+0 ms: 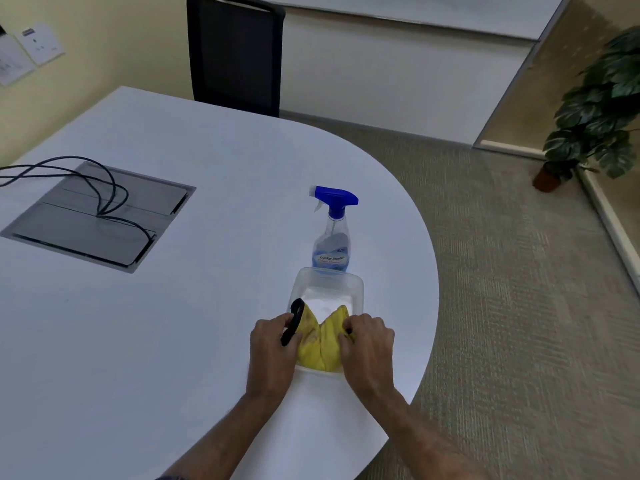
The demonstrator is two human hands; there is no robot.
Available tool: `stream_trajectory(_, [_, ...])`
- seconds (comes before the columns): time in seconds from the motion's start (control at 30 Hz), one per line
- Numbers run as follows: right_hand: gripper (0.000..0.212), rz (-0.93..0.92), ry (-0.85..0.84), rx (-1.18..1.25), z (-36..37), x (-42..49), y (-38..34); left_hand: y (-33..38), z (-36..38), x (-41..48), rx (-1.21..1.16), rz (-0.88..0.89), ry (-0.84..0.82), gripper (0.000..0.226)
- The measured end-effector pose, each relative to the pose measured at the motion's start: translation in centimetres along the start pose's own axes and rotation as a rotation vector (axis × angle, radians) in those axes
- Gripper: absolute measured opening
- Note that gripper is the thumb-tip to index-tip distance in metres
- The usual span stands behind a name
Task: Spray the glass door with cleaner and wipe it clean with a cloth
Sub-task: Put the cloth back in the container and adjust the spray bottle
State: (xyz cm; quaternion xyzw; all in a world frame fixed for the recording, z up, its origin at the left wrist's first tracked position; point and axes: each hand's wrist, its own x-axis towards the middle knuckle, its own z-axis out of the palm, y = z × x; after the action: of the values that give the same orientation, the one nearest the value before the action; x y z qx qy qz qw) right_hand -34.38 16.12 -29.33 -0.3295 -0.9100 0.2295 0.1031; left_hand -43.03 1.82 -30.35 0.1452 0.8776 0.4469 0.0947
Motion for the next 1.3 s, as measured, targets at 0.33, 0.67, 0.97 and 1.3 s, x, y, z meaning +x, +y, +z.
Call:
stream_trajectory(0.33, [0.034, 0.095, 0.231, 0.366, -1.3, 5.3, -1.2, 3.2, 0.3, 4.1, 0.037, 0.130, 0.079, 0.029])
stream_trajectory(0.67, [0.070, 0.096, -0.112, 0.753, -1.1, 16.5, -2.1, 7.5, 4.0, 14.2, -0.153, 0.103, -0.244, 0.062])
stream_trajectory(0.97, [0.036, 0.027, -0.105, 0.833, -1.1, 17.7, -2.8, 8.2, 4.6, 16.1, -0.217, 0.134, -0.257, 0.051])
stream_trajectory(1.3, [0.047, -0.147, -0.060, 0.801, -11.7, 15.5, -7.1, 15.3, -3.6, 14.7, -0.312, 0.262, -0.219, 0.053])
